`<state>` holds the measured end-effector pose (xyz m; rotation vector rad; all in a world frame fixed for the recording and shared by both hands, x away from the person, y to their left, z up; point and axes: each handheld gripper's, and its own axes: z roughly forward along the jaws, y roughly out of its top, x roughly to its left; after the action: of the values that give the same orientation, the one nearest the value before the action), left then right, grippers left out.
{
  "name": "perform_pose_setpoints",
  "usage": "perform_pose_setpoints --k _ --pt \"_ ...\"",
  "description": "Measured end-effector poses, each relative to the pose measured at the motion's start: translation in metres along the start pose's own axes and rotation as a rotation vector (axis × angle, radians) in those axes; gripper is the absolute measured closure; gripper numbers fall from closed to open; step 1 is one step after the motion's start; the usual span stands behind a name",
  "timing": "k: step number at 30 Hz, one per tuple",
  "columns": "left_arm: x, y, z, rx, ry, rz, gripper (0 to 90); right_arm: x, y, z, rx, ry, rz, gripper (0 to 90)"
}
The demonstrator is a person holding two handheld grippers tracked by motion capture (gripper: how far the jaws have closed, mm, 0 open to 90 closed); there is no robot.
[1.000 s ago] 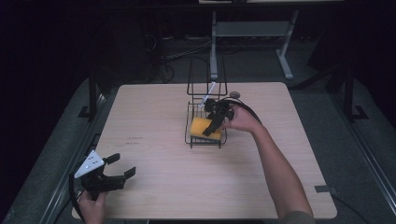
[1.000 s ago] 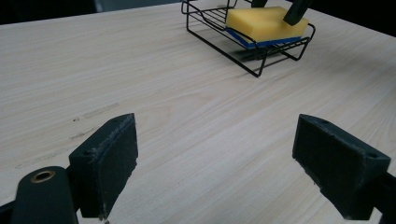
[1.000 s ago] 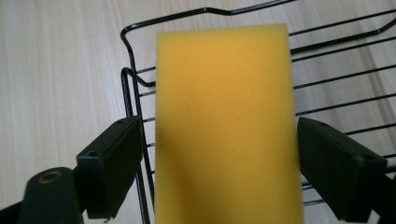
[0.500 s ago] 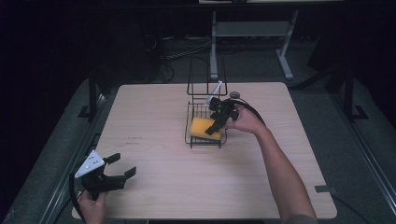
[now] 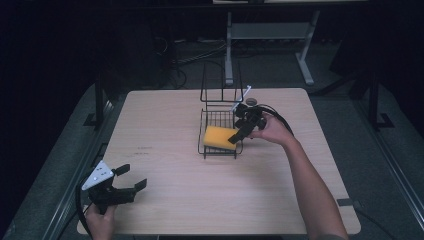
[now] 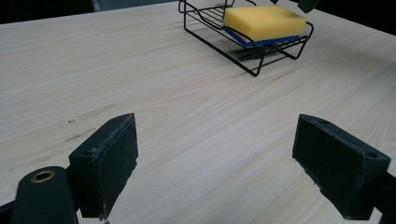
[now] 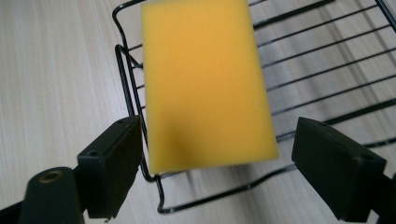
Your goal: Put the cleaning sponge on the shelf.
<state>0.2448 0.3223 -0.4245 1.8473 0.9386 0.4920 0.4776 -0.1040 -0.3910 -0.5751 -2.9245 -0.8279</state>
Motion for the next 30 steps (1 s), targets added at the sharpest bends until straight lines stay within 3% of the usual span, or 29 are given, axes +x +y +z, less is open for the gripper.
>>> perform_pose_setpoints --k 9,20,30 --pt "-0.001 0.001 0.001 0.003 -0.001 0.003 13.4 -0.003 -0.018 -0.014 -0.024 -0.02 0.033 16.1" --pt "-0.003 0.001 0.002 0.003 -0.003 0.009 13.4 0.005 -0.046 -0.027 0.0 -0.036 0.056 16.2" --pt "-0.003 0.001 0.002 0.007 -0.002 0.014 13.4 0.012 -0.073 -0.042 -0.015 -0.059 0.075 16.1"
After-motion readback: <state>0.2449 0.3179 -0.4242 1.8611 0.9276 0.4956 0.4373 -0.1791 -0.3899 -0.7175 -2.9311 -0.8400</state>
